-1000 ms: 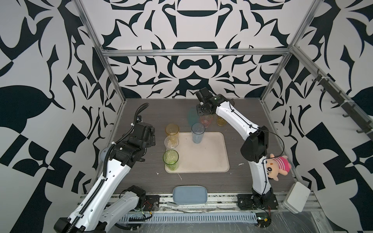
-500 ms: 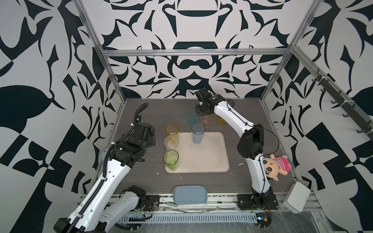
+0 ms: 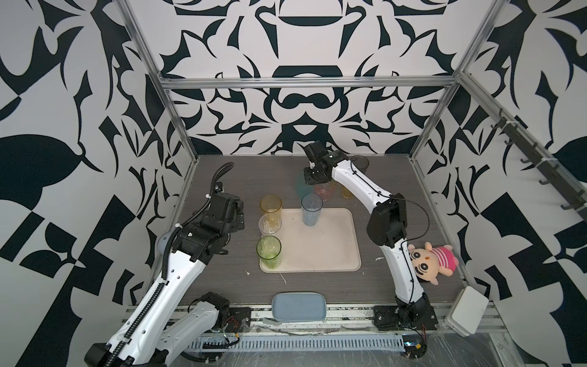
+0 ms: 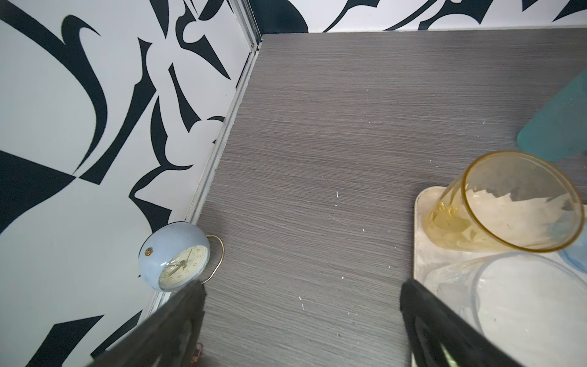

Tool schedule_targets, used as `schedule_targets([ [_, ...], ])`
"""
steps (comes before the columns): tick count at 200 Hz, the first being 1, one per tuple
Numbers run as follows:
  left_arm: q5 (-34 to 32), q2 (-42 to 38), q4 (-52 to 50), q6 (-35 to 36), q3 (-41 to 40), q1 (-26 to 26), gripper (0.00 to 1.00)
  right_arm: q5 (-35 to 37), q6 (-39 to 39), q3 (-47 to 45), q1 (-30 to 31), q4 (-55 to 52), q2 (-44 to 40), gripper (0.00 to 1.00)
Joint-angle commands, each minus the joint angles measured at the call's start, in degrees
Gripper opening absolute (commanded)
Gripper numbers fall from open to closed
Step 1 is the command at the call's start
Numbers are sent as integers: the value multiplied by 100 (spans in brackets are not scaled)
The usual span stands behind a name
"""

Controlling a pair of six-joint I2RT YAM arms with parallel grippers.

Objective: Place the glasses into the tray
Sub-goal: Pick up the glass from the top-center of the table.

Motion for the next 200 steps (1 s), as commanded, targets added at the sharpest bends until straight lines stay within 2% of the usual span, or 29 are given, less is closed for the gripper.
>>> schedule_targets([
  [1,-27,-80,-107,-103,-51,3,99,-84,11,325,-28,29,-15,35],
  [107,62,-133,-75,-103,-60,2,99,-156,99,722,-63,31,354,33],
  [200,107,-133,-67,-90,-64,3,99,-15,124,1059,-89,-116,659,25],
])
